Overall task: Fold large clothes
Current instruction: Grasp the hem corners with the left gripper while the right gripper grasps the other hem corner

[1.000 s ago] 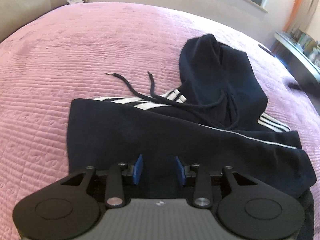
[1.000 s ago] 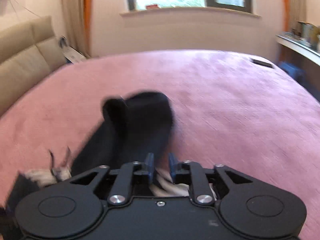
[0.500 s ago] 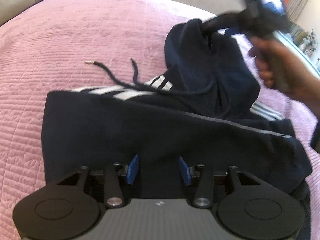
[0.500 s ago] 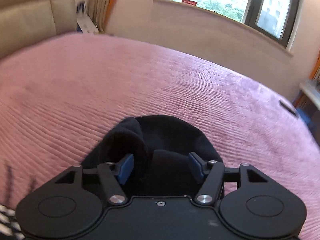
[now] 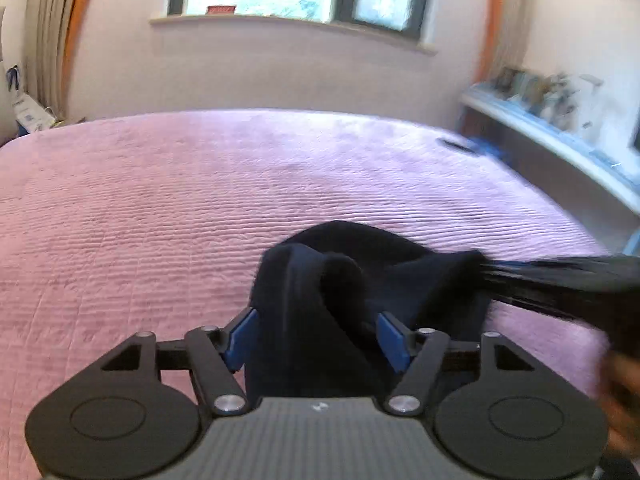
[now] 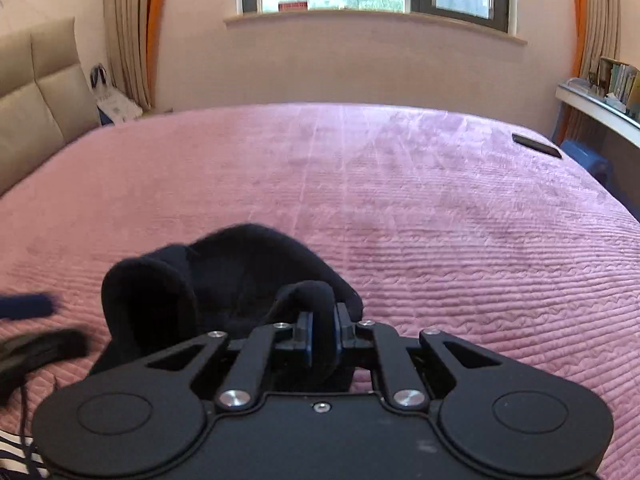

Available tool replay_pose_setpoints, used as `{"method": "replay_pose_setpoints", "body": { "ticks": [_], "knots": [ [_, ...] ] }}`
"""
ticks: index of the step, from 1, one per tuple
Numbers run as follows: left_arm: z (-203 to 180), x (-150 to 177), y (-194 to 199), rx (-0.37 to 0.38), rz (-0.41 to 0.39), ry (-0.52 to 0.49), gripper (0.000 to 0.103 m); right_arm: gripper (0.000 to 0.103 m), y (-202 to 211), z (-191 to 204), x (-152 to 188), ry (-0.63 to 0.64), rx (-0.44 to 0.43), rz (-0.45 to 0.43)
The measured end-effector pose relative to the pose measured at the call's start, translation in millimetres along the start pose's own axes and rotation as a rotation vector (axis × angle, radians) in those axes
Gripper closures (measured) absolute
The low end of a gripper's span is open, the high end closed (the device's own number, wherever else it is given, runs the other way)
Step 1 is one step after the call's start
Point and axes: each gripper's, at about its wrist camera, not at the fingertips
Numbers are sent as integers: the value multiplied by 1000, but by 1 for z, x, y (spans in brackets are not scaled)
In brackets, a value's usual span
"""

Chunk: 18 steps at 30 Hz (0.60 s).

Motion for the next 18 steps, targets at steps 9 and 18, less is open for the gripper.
{"method": "replay_pose_setpoints", "body": {
  "ticks": [9,18],
  "knots": [
    [28,-4,-50,-250,21,78,96,92,11,-23,10,-67,8,-12],
    [58,56,-36,-225,217,-13,81,83,-10,-29,47,-79,-23,191]
  ]
}}
Point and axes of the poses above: each gripper's, at about its wrist camera, not at the fingertips, and y roughly against the way its jaws point, z to its left, x to its underside, and after that the axes turned 5 degrees about -z, right-handed
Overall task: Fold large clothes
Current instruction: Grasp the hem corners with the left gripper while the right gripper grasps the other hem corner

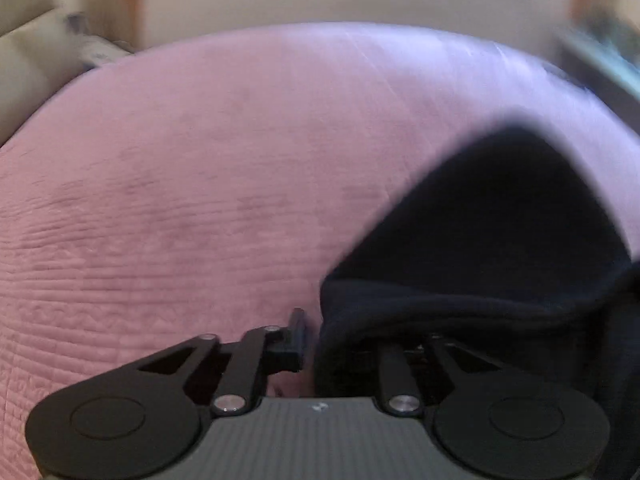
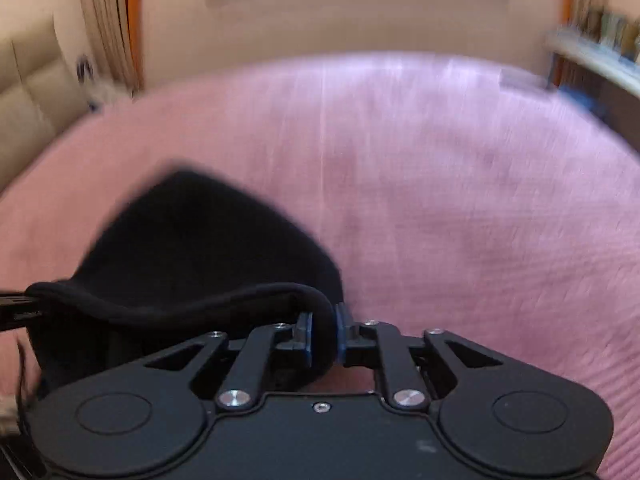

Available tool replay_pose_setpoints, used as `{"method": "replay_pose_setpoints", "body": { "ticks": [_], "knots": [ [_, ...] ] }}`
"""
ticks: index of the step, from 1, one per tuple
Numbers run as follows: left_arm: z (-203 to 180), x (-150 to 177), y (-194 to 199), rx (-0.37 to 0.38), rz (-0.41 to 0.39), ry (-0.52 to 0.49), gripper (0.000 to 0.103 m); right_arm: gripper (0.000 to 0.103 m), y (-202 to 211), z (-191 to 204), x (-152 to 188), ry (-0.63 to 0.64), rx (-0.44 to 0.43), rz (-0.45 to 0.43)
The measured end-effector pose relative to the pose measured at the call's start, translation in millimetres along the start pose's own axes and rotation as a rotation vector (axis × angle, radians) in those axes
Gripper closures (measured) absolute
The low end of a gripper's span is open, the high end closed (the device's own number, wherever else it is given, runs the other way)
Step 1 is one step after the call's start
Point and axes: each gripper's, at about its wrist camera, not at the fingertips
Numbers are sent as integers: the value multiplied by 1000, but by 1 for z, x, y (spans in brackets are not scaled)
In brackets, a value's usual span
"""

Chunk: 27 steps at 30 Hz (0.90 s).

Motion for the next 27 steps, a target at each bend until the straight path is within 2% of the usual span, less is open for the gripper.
{"method": "replay_pose_setpoints", "body": {
  "ticks": [1,3,4,5,6,9,12,14,18,21,23,24,25,26,27],
  "knots": [
    [0,3,8,5,-26,-46,75,81,-3,-1,2,5,-11,43],
    [8,0,22,72,-30,-77,40,58,8,-4,1,38,-39,51],
    [15,-1,30,130,-29,-87,33,50,19,-7,-2,55,-64,24],
    [23,-2,40,188,-40,-97,30,32,29,-11,-6,65,-83,2],
    [31,-4,50,226,-67,-101,30,24,42,-15,-11,68,-105,-30],
    [51,-20,63,291,-110,-84,30,25,57,-24,-32,65,-149,-93],
    [50,-45,46,319,-128,-40,29,25,32,-25,-53,44,-150,-81],
    [43,-58,16,396,-71,-9,30,25,7,-23,-59,35,-179,-34],
    [33,-70,-53,437,63,26,41,25,-39,-26,-63,16,-175,28],
    [37,-61,-88,491,125,84,40,26,-64,-29,-62,25,-184,74],
    [40,-62,-94,501,93,146,40,34,-76,-33,-59,-6,-191,101],
    [41,-62,-96,504,89,174,48,47,-80,-34,-56,-35,-203,98],
    [41,-63,-96,510,84,180,58,80,-81,-34,-55,-43,-215,85],
    [40,-64,-94,535,81,171,88,88,-79,-33,-54,-54,-234,86],
    [37,-65,-89,555,80,158,95,88,-75,-32,-54,-76,-263,86]
  ]
}}
Point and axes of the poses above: each gripper's, at about its wrist camera, not at the fingertips, and y roughly against the way its jaws point, z to its left, x to its underside, and after that the axes turned 5 degrees about -z, right-handed
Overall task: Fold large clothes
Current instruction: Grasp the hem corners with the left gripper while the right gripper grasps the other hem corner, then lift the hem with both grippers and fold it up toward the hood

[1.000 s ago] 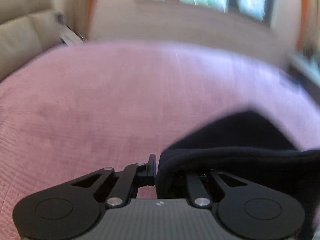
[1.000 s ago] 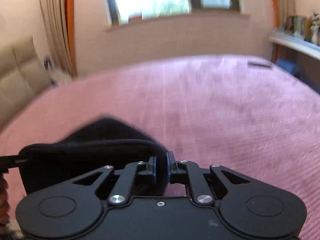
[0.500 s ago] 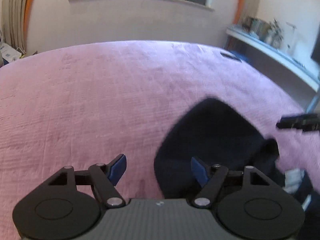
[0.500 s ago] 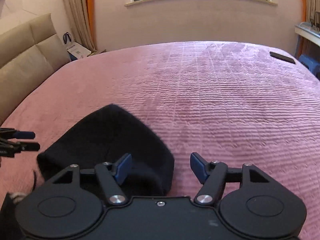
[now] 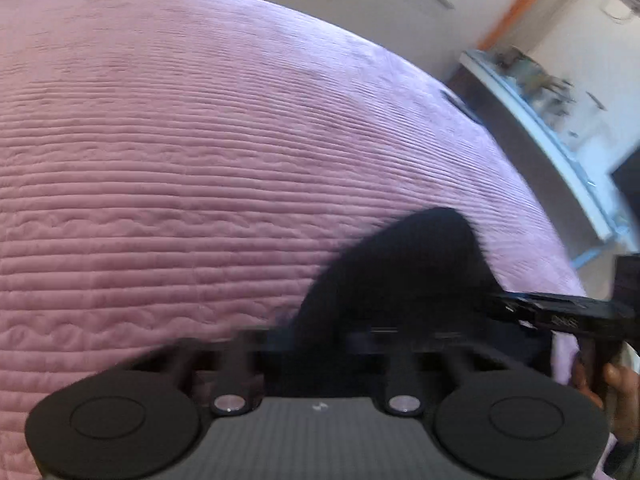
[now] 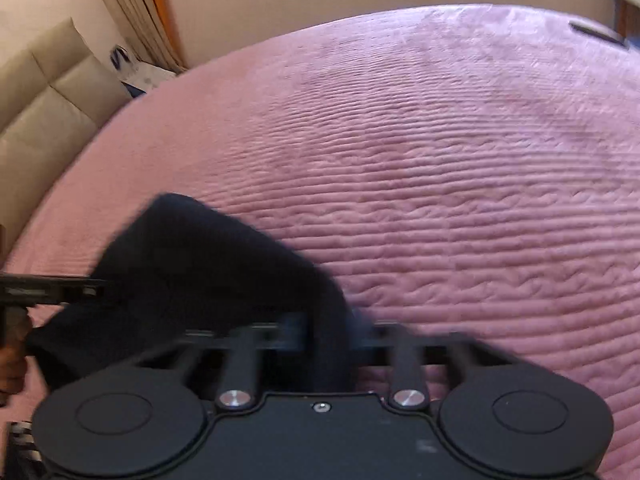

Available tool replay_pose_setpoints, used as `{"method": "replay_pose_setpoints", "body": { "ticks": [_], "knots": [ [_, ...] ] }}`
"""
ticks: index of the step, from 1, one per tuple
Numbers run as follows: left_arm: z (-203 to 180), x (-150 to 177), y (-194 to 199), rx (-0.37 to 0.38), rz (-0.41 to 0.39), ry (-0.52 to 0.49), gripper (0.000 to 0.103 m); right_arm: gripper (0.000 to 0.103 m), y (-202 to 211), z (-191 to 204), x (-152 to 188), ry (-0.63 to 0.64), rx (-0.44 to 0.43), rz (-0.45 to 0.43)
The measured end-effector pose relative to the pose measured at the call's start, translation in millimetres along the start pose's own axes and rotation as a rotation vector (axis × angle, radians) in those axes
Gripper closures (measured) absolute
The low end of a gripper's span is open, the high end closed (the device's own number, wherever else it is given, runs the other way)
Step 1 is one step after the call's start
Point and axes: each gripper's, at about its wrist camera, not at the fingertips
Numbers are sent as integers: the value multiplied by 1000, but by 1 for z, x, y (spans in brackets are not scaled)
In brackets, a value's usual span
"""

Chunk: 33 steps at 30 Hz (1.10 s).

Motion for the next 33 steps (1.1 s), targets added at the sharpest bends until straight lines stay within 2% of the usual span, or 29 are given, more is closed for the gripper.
{"method": "replay_pose_setpoints", "body": {
  "ticks": [3,5,9,12,15,18,22,25,29,31,33],
  "knots": [
    [-25,4,22,-11,-63,-103,96,91,26,14,1,49,-1,-60],
    [-37,8,52,34,-134,-103,96,94,51,22,2,70,-1,-109],
    [-60,20,124,126,-262,-103,96,94,128,49,7,131,-17,-238],
    [-85,34,172,148,-305,-138,96,94,186,74,17,204,-33,-304],
    [-104,56,214,152,-325,-168,96,94,234,96,33,269,-51,-345],
    [-116,86,239,143,-312,-197,96,94,263,110,60,297,-59,-343],
    [-128,127,258,107,-281,-229,96,94,279,123,101,345,-31,-315],
    [-135,146,263,73,-267,-241,96,94,285,130,120,372,-12,-302],
    [-142,174,275,29,-259,-293,95,94,297,146,141,442,24,-329],
    [-147,202,288,1,-265,-352,95,94,302,151,161,480,42,-353],
    [-145,236,299,-10,-222,-362,95,93,309,149,190,509,48,-337]
  ]
}}
Point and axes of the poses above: each gripper's, at about its wrist camera, not at the fingertips, and y roughly against the way its jaws point, z to its left, x to its underside, and after that the axes turned 5 degrees about -z, right-handed
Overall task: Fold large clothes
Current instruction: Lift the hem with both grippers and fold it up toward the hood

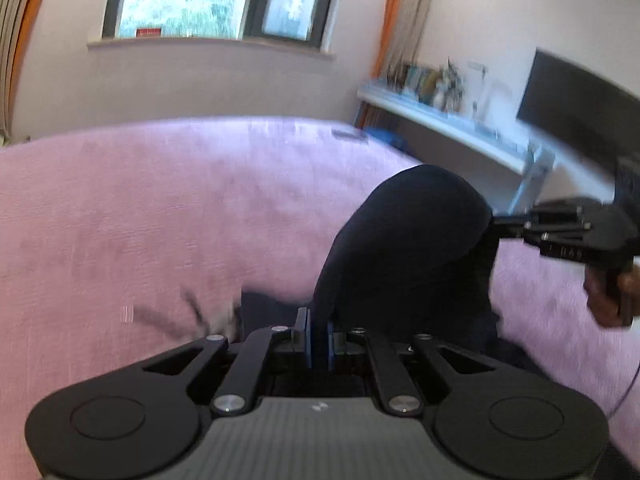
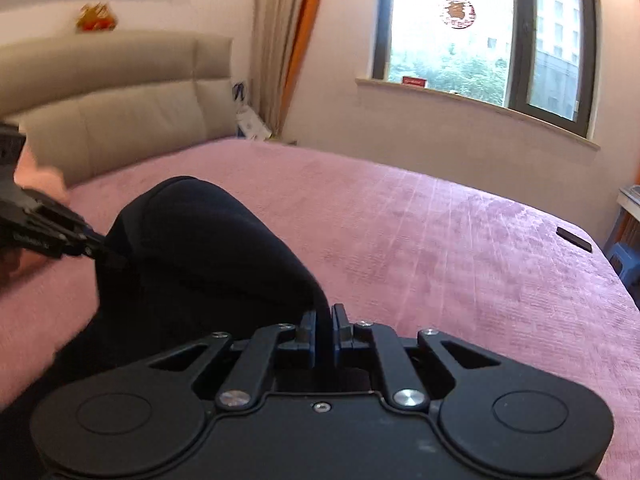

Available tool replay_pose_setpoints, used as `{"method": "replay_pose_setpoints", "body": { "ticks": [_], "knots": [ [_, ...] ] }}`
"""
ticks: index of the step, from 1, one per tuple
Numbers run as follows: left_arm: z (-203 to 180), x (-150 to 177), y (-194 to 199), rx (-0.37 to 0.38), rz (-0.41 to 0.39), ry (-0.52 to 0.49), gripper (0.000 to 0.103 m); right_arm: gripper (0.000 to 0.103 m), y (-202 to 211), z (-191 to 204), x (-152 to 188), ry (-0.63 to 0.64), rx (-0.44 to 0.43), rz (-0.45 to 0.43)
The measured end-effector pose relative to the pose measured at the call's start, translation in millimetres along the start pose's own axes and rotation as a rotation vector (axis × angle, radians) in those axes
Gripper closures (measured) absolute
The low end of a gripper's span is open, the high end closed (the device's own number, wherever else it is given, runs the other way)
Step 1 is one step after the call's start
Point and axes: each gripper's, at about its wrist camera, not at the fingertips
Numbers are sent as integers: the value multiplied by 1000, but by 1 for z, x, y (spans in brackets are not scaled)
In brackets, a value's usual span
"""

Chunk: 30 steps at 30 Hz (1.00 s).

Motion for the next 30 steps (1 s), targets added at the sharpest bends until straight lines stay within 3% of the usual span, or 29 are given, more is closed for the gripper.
{"method": "replay_pose_setpoints", "body": {
  "ticks": [1,2,4,7,9,11,15,18,21,24,27,28,29,30],
  "knots": [
    [-7,21,8,6,43,-6,94,93,11,7,16,18,-3,20],
    [-13,41,15,4,93,-6,93,86,21,12,31,26,-7,44],
    [-20,82,25,-17,208,37,90,38,41,22,65,37,-32,132],
    [-23,124,45,-27,298,166,90,41,64,28,103,17,-50,298],
    [-24,131,53,-34,279,251,90,42,69,22,110,-46,-41,382],
    [-25,121,53,-43,229,305,86,42,67,12,104,-151,-21,389],
    [-18,98,25,-31,112,453,60,42,31,-20,86,-450,5,372],
    [-13,87,2,-91,77,506,55,42,3,-38,85,-629,21,377],
    [-7,81,-15,-119,74,542,49,42,-20,-51,87,-730,41,374],
    [2,84,-31,-199,82,570,46,42,-31,-49,94,-764,77,368],
    [16,92,-46,-239,75,657,46,42,-41,-50,104,-817,69,371],
    [20,96,-51,-212,73,690,47,45,-45,-49,109,-843,60,382],
    [23,100,-56,-181,77,716,54,56,-47,-48,112,-865,46,389],
    [24,102,-60,-155,71,736,76,83,-49,-48,114,-887,32,390]
  ]
}}
Point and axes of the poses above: each gripper's, at about its wrist camera, not at the fingertips, and y roughly against the way its jaws point, z to its left, x to its underside, and after that the axes turned 5 degrees about -z, right-handed
